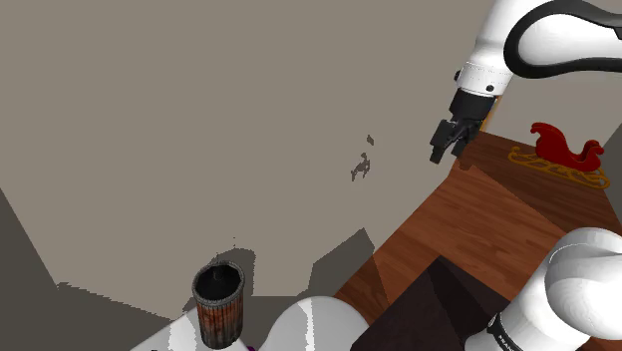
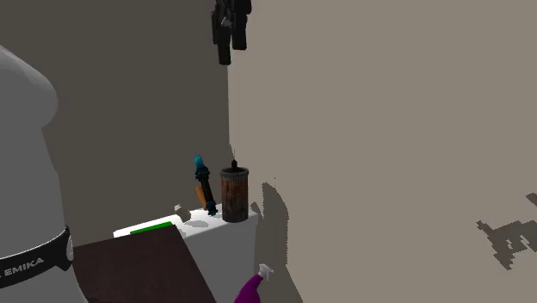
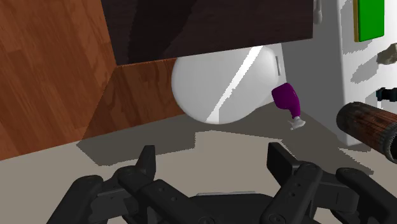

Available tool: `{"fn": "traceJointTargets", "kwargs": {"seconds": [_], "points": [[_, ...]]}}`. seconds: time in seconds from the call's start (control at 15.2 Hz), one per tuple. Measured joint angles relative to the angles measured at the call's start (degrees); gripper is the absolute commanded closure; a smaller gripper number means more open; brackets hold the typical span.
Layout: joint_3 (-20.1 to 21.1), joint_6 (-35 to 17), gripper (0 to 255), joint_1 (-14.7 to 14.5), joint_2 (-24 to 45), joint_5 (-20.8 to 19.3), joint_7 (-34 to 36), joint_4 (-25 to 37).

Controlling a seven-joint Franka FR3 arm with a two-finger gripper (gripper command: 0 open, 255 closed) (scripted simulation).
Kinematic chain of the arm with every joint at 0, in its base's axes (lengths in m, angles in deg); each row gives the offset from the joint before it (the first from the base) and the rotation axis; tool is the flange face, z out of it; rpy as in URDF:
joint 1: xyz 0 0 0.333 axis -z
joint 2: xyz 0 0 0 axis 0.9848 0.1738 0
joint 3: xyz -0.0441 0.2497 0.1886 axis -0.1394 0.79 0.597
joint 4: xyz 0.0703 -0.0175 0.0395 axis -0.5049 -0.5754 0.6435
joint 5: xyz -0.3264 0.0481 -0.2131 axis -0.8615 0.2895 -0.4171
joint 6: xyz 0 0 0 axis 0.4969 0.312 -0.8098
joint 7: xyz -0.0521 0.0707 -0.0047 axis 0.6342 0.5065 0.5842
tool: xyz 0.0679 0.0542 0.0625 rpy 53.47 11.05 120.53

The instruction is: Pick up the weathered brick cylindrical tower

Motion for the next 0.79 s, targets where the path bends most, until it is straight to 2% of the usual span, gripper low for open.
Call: {"fn": "traceJointTargets", "kwargs": {"seconds": [0.2,0.79], "points": [[1.4,-1.0,0,-0.6,1.0,1.1,1.8,-0.4],[9.7,-8.7,0,-4.0,11.9,7.3,12.5,0.4]]}}
